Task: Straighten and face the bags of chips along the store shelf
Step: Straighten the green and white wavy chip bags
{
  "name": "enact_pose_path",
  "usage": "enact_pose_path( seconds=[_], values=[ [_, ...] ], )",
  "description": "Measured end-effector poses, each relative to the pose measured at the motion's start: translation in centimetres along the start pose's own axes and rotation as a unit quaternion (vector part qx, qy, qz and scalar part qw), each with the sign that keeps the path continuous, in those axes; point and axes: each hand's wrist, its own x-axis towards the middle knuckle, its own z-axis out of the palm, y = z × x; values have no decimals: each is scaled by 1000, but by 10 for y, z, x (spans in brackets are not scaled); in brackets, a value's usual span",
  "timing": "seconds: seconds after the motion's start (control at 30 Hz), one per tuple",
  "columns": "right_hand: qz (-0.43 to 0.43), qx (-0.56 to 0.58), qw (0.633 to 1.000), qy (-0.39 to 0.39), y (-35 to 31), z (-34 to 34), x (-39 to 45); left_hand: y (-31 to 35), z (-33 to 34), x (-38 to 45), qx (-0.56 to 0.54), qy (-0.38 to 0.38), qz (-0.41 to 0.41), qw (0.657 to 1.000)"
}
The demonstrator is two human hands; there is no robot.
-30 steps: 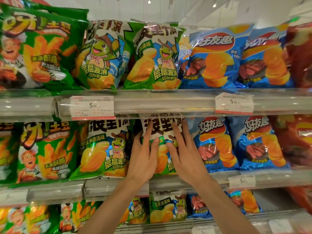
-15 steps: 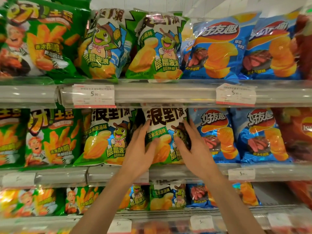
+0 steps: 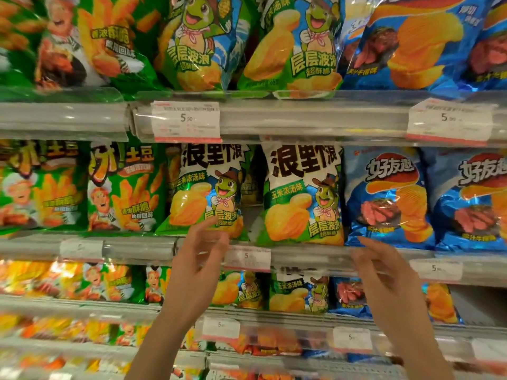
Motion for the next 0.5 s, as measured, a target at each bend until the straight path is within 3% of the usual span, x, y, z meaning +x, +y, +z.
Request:
enact_pose_path(
  seconds=[0.27,0.5],
  values=[
    [22,-33,997,64,-23,31,-34,-22,-57,30,-32,-41,27,998],
    [-39,-39,997,53,-88,94,-33,-23,-87,61,11,-51,89,995]
  ],
)
